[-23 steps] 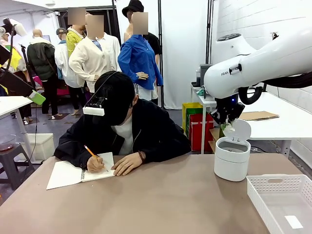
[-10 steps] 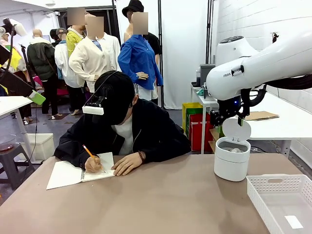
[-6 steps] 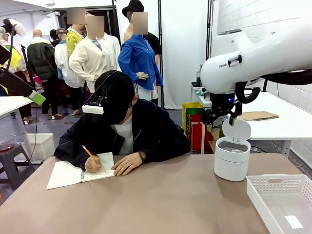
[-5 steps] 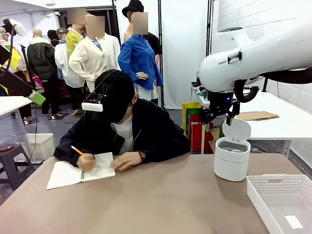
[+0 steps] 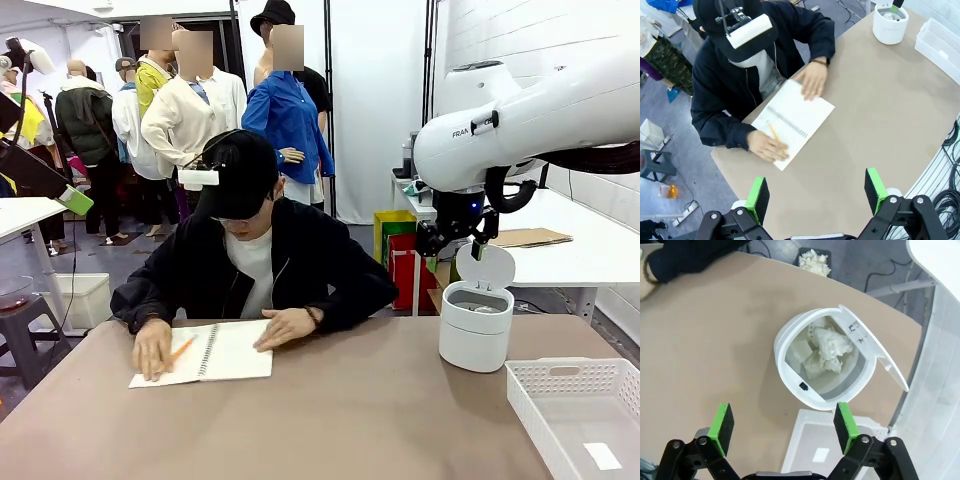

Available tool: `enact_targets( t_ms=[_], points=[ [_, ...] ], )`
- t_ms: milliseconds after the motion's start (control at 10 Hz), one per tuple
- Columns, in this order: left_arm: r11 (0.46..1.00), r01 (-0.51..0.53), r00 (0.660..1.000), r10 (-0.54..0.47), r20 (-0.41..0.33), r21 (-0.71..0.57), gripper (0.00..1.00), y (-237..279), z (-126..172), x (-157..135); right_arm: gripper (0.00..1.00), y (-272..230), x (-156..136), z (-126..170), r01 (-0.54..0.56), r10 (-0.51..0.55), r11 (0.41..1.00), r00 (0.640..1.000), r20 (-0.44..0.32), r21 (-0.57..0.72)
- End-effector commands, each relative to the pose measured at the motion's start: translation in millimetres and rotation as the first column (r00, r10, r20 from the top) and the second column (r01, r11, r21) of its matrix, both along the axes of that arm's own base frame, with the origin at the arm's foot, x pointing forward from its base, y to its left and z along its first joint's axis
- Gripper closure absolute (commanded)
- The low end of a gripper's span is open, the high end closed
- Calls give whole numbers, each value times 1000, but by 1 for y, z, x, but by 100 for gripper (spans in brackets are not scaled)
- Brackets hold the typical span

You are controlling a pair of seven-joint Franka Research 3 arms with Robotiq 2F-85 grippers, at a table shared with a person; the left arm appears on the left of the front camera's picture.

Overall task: Sort the paper based on its condition.
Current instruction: If a person hands you a paper, place it in the Organizing basket , and if it's crumpled, put it in the Trash can.

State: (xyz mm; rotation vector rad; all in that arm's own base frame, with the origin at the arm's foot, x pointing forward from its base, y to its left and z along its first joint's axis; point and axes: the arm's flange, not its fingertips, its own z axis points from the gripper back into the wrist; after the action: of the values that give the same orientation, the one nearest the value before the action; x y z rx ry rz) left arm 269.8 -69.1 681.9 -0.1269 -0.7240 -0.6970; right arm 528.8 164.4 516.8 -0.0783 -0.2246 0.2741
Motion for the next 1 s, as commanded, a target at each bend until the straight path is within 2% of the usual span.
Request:
enact_targets(
  t_ms=[0,400,600,700,900],
  points=[
    [1000,-2,1000,2,-1,3,0,0,0,0,0,3,3,0,20,-19,1000,1000,11,-16],
    [1000,-2,1000,2,-1,3,0,0,0,0,0,0,0,1,-1,1,1000,1000,1,0],
    [1000,-2,1000,2,-1,3,0,0,0,0,0,12,-47,35,-98,101,976,995,-8,193],
    [1000,-2,1000,2,-1,3,0,0,0,0,0,21,-54,48,-122,132,953,991,-20,276],
    [1000,-2,1000,2,-1,3,0,0,0,0,0,41,-65,75,-199,215,911,977,-5,362]
  ],
)
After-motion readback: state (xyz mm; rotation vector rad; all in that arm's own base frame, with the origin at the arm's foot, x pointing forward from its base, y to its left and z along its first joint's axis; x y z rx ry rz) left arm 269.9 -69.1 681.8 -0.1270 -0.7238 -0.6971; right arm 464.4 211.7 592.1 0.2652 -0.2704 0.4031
